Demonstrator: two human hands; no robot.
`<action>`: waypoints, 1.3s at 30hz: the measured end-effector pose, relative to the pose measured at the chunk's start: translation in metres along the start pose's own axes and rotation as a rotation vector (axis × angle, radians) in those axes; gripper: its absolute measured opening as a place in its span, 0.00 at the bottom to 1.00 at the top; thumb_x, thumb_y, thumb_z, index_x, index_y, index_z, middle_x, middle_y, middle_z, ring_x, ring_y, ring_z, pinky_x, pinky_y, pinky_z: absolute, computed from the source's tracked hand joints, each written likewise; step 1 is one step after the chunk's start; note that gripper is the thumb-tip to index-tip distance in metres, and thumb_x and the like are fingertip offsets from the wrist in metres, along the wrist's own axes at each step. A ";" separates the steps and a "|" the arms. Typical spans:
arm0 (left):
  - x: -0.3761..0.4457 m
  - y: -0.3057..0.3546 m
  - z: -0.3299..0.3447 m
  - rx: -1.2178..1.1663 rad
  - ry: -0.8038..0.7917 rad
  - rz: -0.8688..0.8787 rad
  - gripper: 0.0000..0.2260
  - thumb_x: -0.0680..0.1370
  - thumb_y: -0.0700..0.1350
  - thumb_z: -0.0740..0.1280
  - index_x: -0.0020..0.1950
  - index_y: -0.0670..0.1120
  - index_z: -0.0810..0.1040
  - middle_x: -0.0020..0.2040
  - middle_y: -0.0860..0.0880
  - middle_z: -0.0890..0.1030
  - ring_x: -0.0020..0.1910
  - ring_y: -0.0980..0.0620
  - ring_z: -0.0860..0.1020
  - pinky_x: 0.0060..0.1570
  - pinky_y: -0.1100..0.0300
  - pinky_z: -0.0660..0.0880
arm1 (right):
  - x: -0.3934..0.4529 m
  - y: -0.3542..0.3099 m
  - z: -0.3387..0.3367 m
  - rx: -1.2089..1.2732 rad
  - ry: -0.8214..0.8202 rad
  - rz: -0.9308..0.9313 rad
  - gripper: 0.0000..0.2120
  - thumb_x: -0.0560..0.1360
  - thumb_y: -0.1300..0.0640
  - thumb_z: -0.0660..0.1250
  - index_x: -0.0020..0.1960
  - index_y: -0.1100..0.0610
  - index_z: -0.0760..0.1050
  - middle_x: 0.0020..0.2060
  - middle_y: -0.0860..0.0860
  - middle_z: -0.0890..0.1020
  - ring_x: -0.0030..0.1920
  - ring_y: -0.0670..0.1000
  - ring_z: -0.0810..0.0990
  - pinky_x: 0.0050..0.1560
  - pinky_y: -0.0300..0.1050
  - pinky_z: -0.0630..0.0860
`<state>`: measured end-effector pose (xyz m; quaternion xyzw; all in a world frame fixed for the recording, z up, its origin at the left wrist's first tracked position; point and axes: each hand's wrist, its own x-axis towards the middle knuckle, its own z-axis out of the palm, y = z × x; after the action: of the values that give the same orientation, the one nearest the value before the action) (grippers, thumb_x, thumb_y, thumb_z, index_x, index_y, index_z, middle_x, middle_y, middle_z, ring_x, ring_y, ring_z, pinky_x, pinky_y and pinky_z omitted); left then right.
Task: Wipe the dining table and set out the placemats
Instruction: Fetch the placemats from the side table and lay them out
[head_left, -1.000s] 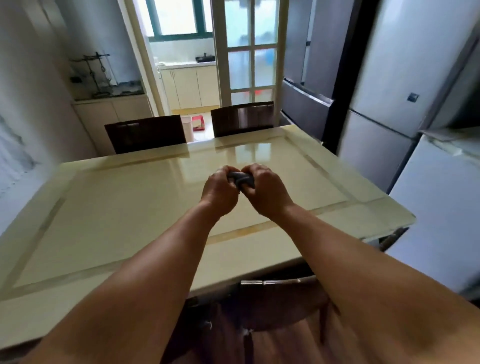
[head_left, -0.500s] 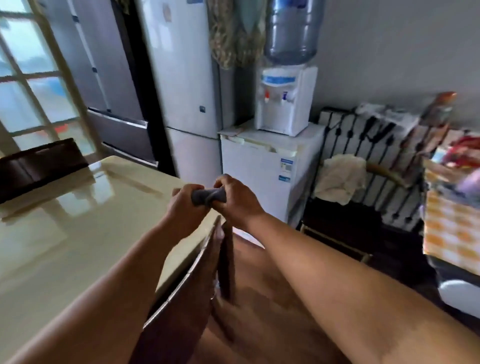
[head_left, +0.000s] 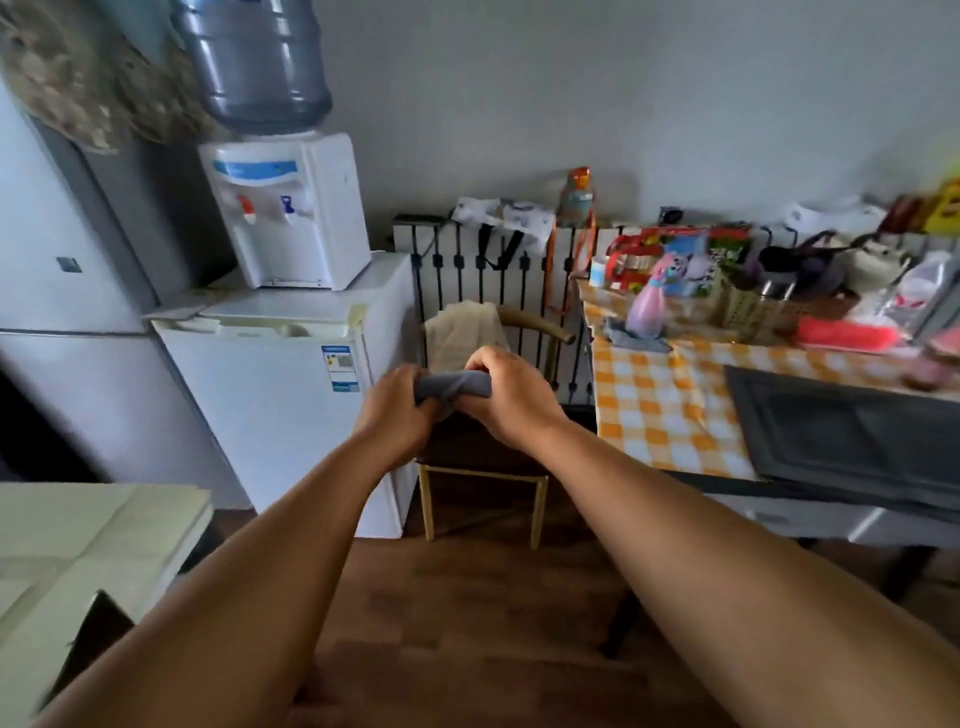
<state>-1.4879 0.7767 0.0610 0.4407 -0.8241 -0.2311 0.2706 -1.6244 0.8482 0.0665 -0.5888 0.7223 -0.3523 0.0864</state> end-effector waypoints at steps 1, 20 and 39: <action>0.020 0.014 0.021 0.011 -0.024 0.026 0.13 0.74 0.46 0.67 0.57 0.44 0.75 0.51 0.43 0.78 0.47 0.46 0.74 0.40 0.59 0.65 | 0.010 0.025 -0.014 -0.020 0.013 0.022 0.14 0.71 0.48 0.71 0.53 0.50 0.71 0.46 0.48 0.76 0.46 0.50 0.76 0.43 0.46 0.72; 0.209 0.135 0.298 0.149 -0.516 0.269 0.14 0.72 0.47 0.69 0.55 0.46 0.75 0.59 0.43 0.70 0.61 0.43 0.67 0.55 0.52 0.70 | 0.088 0.326 -0.093 -0.217 0.053 0.583 0.09 0.72 0.63 0.62 0.48 0.50 0.69 0.49 0.54 0.76 0.51 0.58 0.73 0.45 0.50 0.72; 0.283 0.120 0.439 0.185 -0.912 0.287 0.13 0.75 0.43 0.62 0.59 0.43 0.75 0.62 0.39 0.71 0.58 0.40 0.73 0.55 0.54 0.71 | 0.123 0.450 -0.051 -0.286 -0.097 0.925 0.22 0.71 0.61 0.65 0.65 0.50 0.71 0.67 0.49 0.69 0.69 0.52 0.66 0.62 0.45 0.69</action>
<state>-1.9768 0.6586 -0.1239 0.1988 -0.9282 -0.2866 -0.1294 -2.0425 0.7832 -0.1352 -0.2277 0.9446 -0.1463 0.1858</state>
